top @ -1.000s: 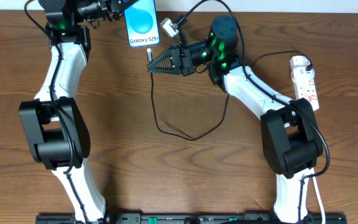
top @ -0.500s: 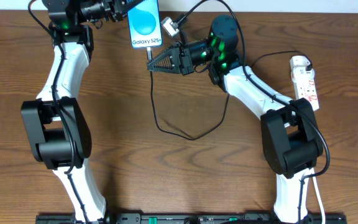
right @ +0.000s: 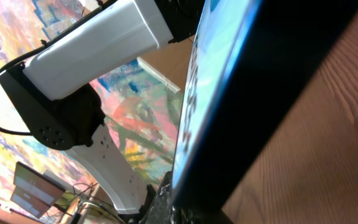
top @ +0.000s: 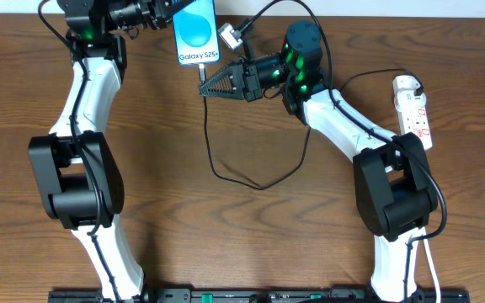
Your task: Plug charger to phone and switch on socket
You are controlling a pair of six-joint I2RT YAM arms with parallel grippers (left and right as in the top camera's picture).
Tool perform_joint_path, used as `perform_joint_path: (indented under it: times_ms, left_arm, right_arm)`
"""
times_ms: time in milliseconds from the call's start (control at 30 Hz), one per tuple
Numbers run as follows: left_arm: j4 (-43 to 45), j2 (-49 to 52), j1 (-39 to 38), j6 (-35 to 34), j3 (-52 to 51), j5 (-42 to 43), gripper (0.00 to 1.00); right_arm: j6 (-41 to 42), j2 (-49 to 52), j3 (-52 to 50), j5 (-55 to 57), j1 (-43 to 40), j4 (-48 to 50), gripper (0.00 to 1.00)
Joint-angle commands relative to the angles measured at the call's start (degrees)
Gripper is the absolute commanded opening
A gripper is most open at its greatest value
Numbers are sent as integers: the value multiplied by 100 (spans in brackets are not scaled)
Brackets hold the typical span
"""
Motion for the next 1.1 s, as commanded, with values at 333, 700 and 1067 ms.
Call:
perform_joint_path:
  times_ms: [333,700,1067]
  left_arm:
    - [68,-170,-92,-46,74,37,7]
    - [68,-170,-175,-44,74,81,7]
    - [68,-170,-216,4,74,87,7]
  right_arm:
    - [-63,46,46,138,79,26,1]
    - [-57,46,48,219,76,26,1]
    - [-39,46,48,280,79,48,1]
